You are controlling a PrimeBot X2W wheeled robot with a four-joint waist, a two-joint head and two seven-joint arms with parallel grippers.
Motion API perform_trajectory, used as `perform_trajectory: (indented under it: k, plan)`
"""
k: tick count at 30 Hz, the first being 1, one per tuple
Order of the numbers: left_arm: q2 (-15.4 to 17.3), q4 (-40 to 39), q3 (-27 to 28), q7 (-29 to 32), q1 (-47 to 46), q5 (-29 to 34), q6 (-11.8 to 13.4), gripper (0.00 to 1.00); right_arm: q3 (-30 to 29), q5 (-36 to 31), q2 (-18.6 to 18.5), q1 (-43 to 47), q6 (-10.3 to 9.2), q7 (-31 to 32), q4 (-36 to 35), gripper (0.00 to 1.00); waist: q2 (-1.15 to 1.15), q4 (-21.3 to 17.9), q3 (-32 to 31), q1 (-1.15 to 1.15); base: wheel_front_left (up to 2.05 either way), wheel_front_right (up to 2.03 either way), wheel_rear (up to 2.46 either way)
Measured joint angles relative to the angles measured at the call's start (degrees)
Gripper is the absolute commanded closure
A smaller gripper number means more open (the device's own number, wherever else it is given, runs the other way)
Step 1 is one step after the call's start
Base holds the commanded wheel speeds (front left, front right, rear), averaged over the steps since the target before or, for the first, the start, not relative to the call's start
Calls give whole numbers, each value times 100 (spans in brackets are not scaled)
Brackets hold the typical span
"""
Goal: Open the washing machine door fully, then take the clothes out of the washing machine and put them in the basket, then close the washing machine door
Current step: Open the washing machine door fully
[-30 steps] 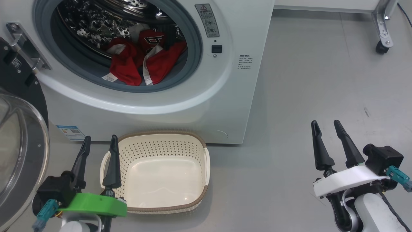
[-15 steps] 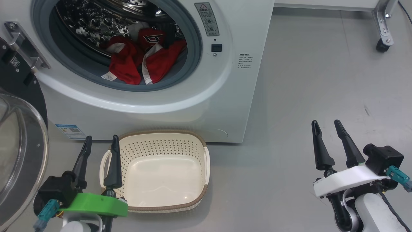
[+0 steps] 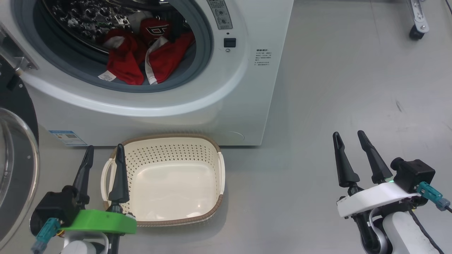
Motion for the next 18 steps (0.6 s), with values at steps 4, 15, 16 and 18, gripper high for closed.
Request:
perform_trajectory:
  k: [4, 15, 16, 18]
  plan:
    - [40, -94, 65, 25, -24, 108, 81, 0, 35, -21, 12, -2, 0, 2, -62, 0, 0, -98, 201, 0, 0, 0, 0]
    - [353, -103, 282, 396, -757, 515, 482, 0, 43, -30, 103, -255, 1, 2, -202, 0, 0, -441, 842, 0, 0, 0, 0]
    - [456, -102, 310, 503, -961, 579, 515, 0, 59, -30, 124, -307, 7, 2, -218, 0, 0, -536, 973, 0, 0, 0, 0]
    - [566, -97, 333, 620, -1171, 662, 575, 0, 66, -30, 145, -367, 9, 2, -229, 0, 0, -635, 1104, 0, 0, 0, 0]
